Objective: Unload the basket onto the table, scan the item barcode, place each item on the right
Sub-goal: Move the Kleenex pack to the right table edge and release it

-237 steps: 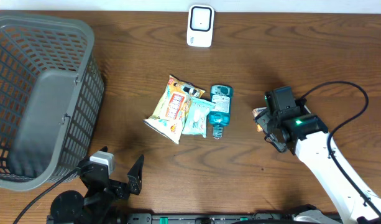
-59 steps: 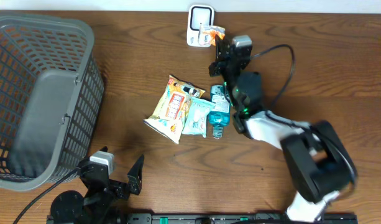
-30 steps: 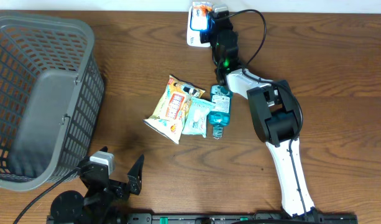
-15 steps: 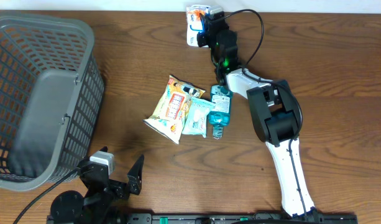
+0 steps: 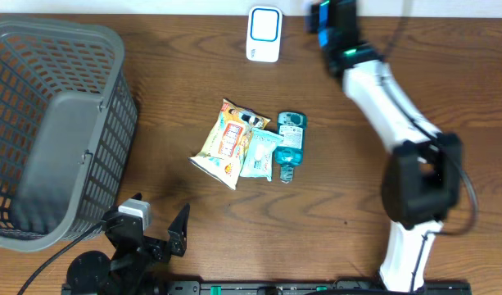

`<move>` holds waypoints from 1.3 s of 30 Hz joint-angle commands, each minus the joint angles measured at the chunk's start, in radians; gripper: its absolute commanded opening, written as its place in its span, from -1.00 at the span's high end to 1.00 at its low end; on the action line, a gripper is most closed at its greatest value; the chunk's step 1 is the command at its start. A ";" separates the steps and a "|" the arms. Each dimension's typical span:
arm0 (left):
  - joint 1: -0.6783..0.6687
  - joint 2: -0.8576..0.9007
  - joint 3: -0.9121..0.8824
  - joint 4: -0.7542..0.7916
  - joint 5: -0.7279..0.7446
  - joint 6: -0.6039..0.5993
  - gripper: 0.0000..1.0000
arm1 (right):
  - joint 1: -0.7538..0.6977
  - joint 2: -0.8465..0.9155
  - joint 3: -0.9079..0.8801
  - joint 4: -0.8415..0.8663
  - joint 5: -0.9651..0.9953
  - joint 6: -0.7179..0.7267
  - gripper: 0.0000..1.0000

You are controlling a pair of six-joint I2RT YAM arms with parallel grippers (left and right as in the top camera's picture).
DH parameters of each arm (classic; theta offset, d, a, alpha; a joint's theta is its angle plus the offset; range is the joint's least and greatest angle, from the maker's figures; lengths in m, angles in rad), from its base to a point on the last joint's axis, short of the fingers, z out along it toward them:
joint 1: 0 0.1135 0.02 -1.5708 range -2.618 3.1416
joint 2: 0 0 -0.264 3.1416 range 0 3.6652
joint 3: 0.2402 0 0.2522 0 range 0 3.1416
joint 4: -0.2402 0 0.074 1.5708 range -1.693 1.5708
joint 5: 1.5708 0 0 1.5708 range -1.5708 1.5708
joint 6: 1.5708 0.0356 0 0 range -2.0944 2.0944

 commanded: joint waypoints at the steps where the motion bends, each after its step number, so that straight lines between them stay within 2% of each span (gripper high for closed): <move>1: 0.004 -0.006 0.005 0.000 0.013 -0.002 -0.96 | -0.108 -0.030 0.007 -0.122 0.331 -0.067 0.98; 3: 0.004 -0.006 0.005 0.000 0.013 -0.002 -0.96 | -0.176 -0.029 0.007 -0.203 0.422 -0.067 0.97; 5: 0.004 -0.006 0.005 0.000 0.013 -0.001 -0.96 | -0.250 -0.021 0.006 -0.293 0.433 -0.064 0.98; 8: 0.004 -0.006 0.005 0.000 0.013 -0.002 -0.96 | -0.419 0.000 -0.002 -0.455 0.343 -0.010 0.97; 10: 0.004 -0.006 0.005 0.000 0.013 -0.001 -0.96 | -0.508 0.011 -0.013 -0.505 0.282 0.044 0.97; 17: 0.004 -0.006 0.005 0.000 0.013 -0.002 -0.96 | -0.762 0.064 -0.093 -0.544 0.126 0.120 0.97; 23: 0.004 -0.006 0.005 0.000 0.013 -0.001 -0.96 | -0.915 0.074 -0.237 -0.473 -0.054 0.190 0.97; 25: 0.004 -0.006 0.005 0.000 0.013 -0.002 -0.96 | -0.954 0.074 -0.274 -0.440 -0.121 0.190 0.80; 28: 0.004 -0.006 0.005 0.000 0.013 -0.002 -0.96 | -0.996 0.074 -0.288 -0.419 -0.231 0.188 0.37; 32: 0.004 -0.006 0.005 0.000 0.013 -0.001 -0.96 | -1.028 0.059 -0.263 -0.423 -0.418 0.189 -0.79; 33: 0.004 -0.006 0.005 0.000 0.013 -0.002 -0.96 | -1.032 0.049 -0.255 -0.423 -0.457 0.189 -0.99; 39: 0.004 -0.006 0.005 0.000 0.013 -0.002 -0.95 | -1.028 -0.068 -0.235 -0.409 -0.582 0.256 -0.99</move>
